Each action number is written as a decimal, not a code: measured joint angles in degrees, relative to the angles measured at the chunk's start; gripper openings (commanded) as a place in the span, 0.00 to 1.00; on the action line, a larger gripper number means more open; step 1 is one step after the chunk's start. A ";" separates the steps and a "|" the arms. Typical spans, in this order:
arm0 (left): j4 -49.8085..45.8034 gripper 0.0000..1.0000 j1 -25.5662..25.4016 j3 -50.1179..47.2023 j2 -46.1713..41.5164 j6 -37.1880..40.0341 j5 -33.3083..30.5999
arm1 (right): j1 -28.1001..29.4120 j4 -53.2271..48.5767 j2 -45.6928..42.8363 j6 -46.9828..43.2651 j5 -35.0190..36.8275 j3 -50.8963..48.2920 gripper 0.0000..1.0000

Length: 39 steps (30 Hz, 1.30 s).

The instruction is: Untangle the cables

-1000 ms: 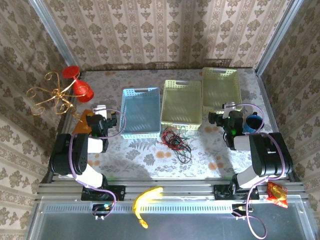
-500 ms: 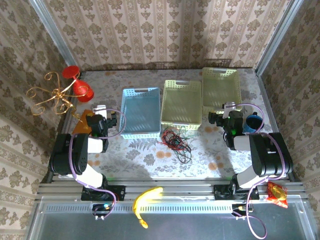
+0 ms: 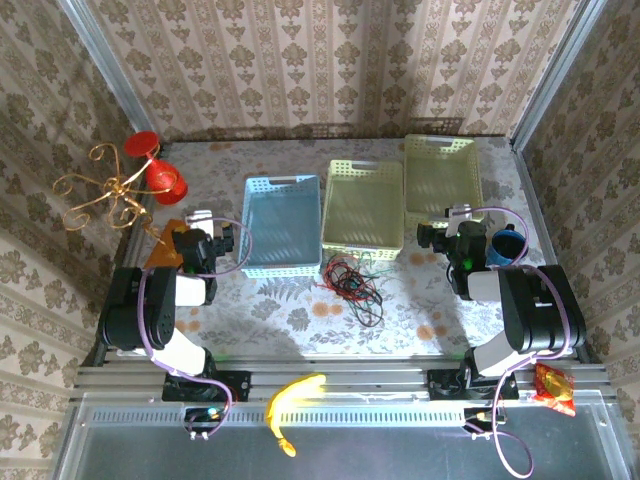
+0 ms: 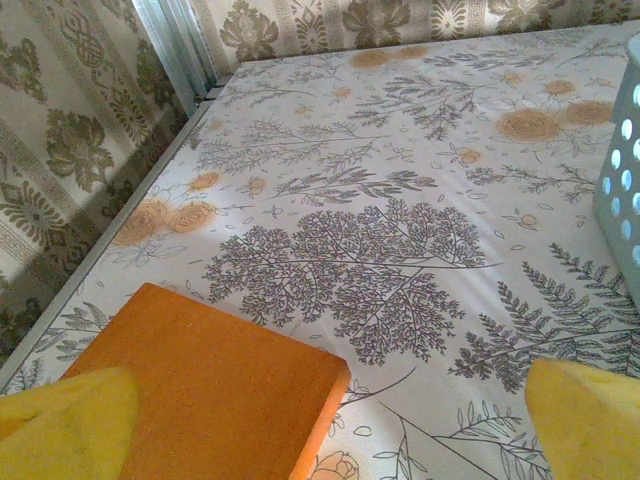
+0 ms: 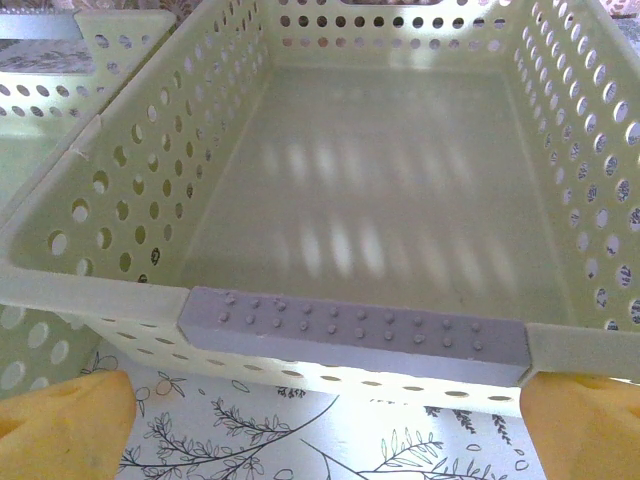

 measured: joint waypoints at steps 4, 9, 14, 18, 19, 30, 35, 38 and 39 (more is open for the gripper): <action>-0.20 1.00 0.68 0.02 0.02 0.04 2.67 | 0.00 -0.17 -0.07 0.07 0.04 0.02 0.93; -2.93 1.00 0.81 0.52 -0.57 0.04 4.00 | 0.11 -19.61 -6.51 2.93 2.34 7.85 0.78; -22.95 1.00 -1.81 10.40 -9.33 0.02 -1.79 | 6.58 -37.77 -18.56 9.49 8.13 19.56 0.78; -30.16 1.00 -6.78 14.56 -18.97 -1.97 -7.87 | 19.45 -48.30 -28.00 11.78 10.58 20.09 0.78; -32.41 1.00 -8.35 15.06 -21.00 -3.10 -8.59 | 22.27 -50.93 -29.14 12.07 10.54 20.09 0.78; -47.15 1.00 -39.28 18.51 -17.44 -18.29 -0.76 | 34.10 -69.13 -23.96 13.22 -5.16 20.11 0.62; -49.24 1.00 -46.10 22.69 -9.25 -20.48 1.99 | 35.98 -71.63 -19.12 13.27 -8.46 20.72 0.62; -50.38 1.00 -48.19 25.42 -6.27 -20.63 1.79 | 36.30 -72.87 -16.63 13.49 -8.35 22.93 0.61; -50.97 1.00 -48.72 26.40 -5.44 -20.63 1.51 | 36.37 -73.13 -15.85 13.53 -8.20 23.80 0.60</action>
